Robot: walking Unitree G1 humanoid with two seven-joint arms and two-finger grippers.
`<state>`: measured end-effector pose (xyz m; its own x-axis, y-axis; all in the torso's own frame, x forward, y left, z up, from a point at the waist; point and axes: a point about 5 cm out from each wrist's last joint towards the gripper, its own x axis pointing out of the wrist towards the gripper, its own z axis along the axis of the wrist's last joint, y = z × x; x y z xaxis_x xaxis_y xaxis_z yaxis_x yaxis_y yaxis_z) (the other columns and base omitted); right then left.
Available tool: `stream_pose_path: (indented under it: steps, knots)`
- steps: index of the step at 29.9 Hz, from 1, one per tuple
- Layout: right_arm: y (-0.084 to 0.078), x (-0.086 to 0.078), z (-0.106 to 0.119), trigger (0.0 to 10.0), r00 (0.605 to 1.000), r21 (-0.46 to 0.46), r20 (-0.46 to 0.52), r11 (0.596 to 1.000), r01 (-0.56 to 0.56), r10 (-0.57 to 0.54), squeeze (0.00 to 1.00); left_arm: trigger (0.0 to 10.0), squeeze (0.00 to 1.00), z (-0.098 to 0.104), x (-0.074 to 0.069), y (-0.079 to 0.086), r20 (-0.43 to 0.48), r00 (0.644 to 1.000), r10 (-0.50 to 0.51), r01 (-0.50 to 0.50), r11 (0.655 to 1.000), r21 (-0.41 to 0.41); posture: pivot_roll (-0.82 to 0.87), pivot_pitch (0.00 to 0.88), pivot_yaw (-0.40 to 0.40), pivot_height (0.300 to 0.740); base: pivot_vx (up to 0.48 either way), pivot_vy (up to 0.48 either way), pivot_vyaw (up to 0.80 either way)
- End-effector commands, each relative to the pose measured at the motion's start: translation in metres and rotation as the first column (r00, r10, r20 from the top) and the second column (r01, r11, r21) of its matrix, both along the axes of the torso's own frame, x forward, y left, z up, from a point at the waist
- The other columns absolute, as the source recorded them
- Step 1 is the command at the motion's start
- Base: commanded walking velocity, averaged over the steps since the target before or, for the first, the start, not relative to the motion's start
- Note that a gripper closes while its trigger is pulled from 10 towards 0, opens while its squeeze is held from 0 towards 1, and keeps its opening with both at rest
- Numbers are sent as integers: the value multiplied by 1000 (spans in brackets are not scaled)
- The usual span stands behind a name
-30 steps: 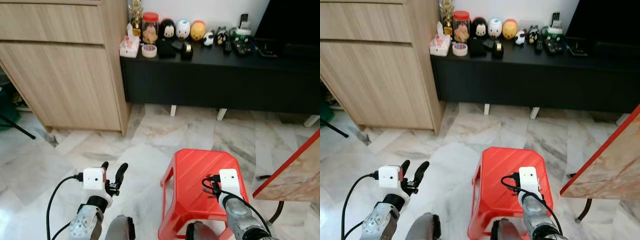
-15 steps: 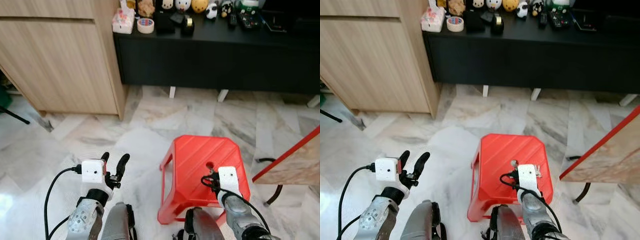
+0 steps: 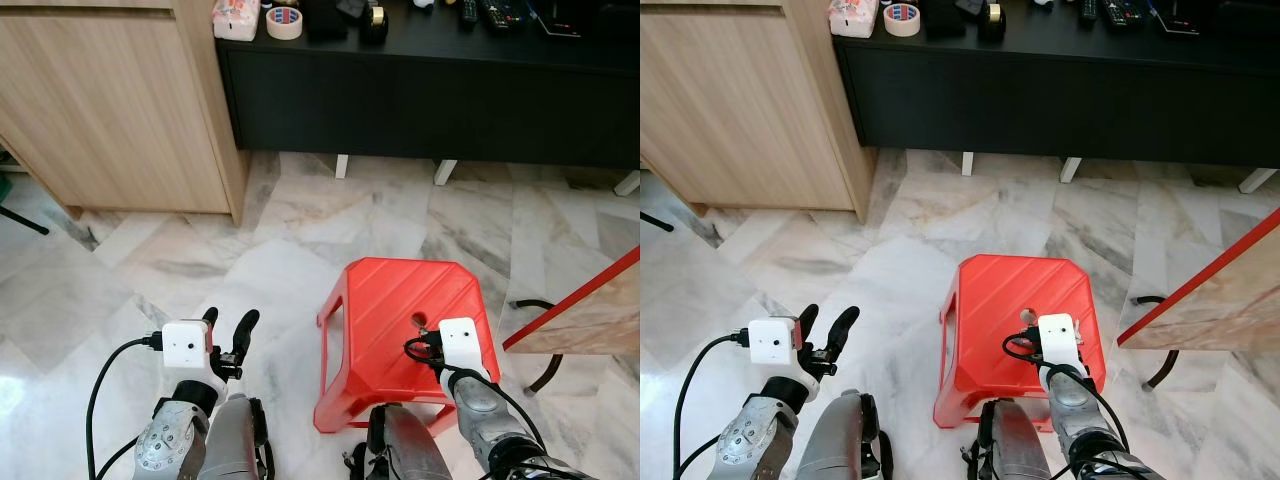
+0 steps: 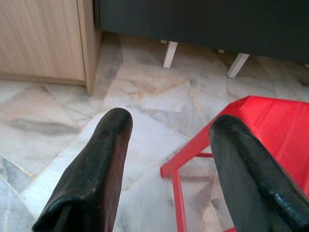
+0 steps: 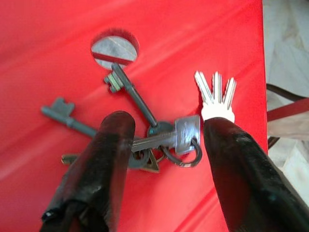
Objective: Hang keys on a hook
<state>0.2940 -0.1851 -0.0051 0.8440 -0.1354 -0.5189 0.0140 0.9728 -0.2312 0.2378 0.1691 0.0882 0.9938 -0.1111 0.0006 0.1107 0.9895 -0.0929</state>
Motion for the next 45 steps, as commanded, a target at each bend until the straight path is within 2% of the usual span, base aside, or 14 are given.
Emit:
stream_pose_path:
  steps: [1,3,4,5,6,7,17,26,27,28,29,30,45]
  knots:
    - [-6,-10,-9,10000,999,-11,-46,1000,14,-15,1000,10000,0,-2,-4,-2,-20,1000,0,-1,1000,-15,72,283,-93,629,0,0,0]
    - [-6,-10,-9,10000,999,-12,-48,1000,14,-15,1000,10000,0,-2,-4,-2,-20,1000,0,-1,1000,-16,74,282,-92,629,0,0,0]
    - [-6,-10,-9,10000,999,-12,-50,1000,13,-13,957,10000,0,-2,-5,-2,-21,1000,0,0,1000,-16,74,282,-92,629,0,0,0]
    - [-6,-10,-9,10000,999,-12,-50,1000,12,-12,169,10000,0,-2,-5,-2,-21,1000,0,0,1000,-16,74,282,-92,629,0,0,0]
    - [-6,-10,-9,10000,999,-12,-51,1000,10,-10,169,10000,0,-2,-5,-2,-22,1000,0,0,1000,-16,74,276,-93,629,0,0,0]
    - [-5,-9,-9,10000,999,-13,-52,1000,8,-8,0,10000,0,-3,-5,-2,-24,1000,0,0,1000,-16,72,273,-93,629,0,0,0]
    - [-4,-13,-13,10000,996,-24,-90,1000,6,-8,0,10000,0,-5,-6,-3,-31,1000,-1,1,1000,-16,77,254,-96,629,0,0,0]
    - [-10,-16,-16,10000,993,-55,-110,998,30,-36,0,10000,0,-5,-6,-2,-30,1000,4,-5,1000,-13,79,253,-97,629,0,0,0]
    - [-10,-16,-15,4902,993,-59,-109,998,32,-38,0,10000,0,-5,-6,-2,-30,1000,4,-5,1000,-13,79,253,-97,629,0,0,0]
    - [-11,-16,-15,471,993,-63,-108,997,33,-40,0,10000,0,-5,-6,-2,-30,1000,4,-5,1000,-12,79,253,-97,629,0,0,0]
    - [-11,-16,-15,471,993,-63,-108,997,33,-40,0,10000,0,-5,-6,-2,-30,1000,4,-5,1000,-12,79,253,-97,629,0,0,0]
    - [-11,-16,-15,0,993,-61,-107,998,34,-40,0,10000,0,-5,-7,-2,-31,1000,5,-5,1000,-12,79,253,-97,629,0,0,0]
    - [-7,-15,-15,0,994,-44,-101,999,28,-32,0,10000,0,-7,-10,-1,-39,999,7,-7,1000,-8,80,259,-97,629,0,0,0]
